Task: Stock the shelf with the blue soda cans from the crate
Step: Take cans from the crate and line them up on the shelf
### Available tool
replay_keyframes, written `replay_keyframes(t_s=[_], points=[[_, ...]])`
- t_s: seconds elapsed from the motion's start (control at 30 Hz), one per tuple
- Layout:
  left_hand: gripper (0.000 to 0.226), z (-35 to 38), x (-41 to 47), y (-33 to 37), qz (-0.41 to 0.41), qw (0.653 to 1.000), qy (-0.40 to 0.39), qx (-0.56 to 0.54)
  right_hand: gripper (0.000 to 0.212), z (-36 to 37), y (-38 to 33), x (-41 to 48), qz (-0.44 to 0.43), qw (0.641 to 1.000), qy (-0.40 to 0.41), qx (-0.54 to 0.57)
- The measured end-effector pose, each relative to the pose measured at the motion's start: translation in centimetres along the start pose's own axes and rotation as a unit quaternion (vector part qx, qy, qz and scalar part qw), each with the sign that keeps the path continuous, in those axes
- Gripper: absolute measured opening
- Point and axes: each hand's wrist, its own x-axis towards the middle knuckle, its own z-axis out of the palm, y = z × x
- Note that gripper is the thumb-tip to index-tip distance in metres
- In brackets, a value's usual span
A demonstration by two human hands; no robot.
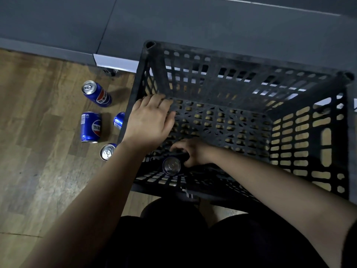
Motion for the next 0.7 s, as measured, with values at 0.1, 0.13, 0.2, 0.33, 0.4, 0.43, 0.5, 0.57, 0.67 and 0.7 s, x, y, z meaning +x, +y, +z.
replay_keyframes(t_s=[0.1, 0.13, 0.2, 0.33, 0.4, 0.43, 0.5, 0.57, 0.67, 0.7], points=[[0.05, 0.2, 0.0, 0.0, -0.001, 1.0, 0.006, 0.0, 0.069, 0.6, -0.1, 0.3, -0.023, 1.0, -0.001, -0.013], [0.051, 0.3, 0.0, 0.0, -0.001, 1.0, 0.007, 0.001, 0.069, 0.8, -0.2, 0.4, -0.034, 0.999, -0.004, -0.019], [0.051, 0.4, 0.0, 0.1, -0.004, 1.0, 0.007, 0.005, 0.071, 1.2, -0.5, 0.5, -0.052, 0.998, -0.011, -0.028], [0.05, 0.4, 0.0, 0.1, -0.009, 1.0, 0.01, 0.004, 0.072, 1.8, -1.3, 0.9, -0.048, 0.995, -0.002, -0.083], [0.05, 0.4, 0.1, 0.2, -0.008, 1.0, 0.013, 0.004, 0.073, 2.1, -1.4, 1.1, -0.044, 0.994, -0.003, -0.102], [0.05, 0.4, 0.1, 0.2, -0.009, 1.0, 0.013, 0.003, 0.076, 2.1, -1.4, 1.1, -0.042, 0.993, -0.006, -0.111], [0.05, 0.4, 0.1, 0.3, -0.009, 1.0, 0.01, -0.001, 0.081, 1.9, -1.6, 0.9, -0.042, 0.991, -0.009, -0.129], [0.05, 0.4, 0.0, 0.3, -0.006, 1.0, 0.009, -0.005, 0.079, 1.8, -1.6, 0.7, -0.041, 0.991, -0.001, -0.129], [0.051, 0.1, -0.2, 0.3, 0.0, 1.0, 0.011, -0.003, 0.064, 1.7, -1.2, 0.3, -0.027, 0.996, 0.017, -0.079], [0.051, 0.0, -0.2, 0.3, 0.001, 1.0, 0.01, -0.001, 0.061, 1.6, -1.0, 0.1, -0.02, 0.998, 0.026, -0.059]])
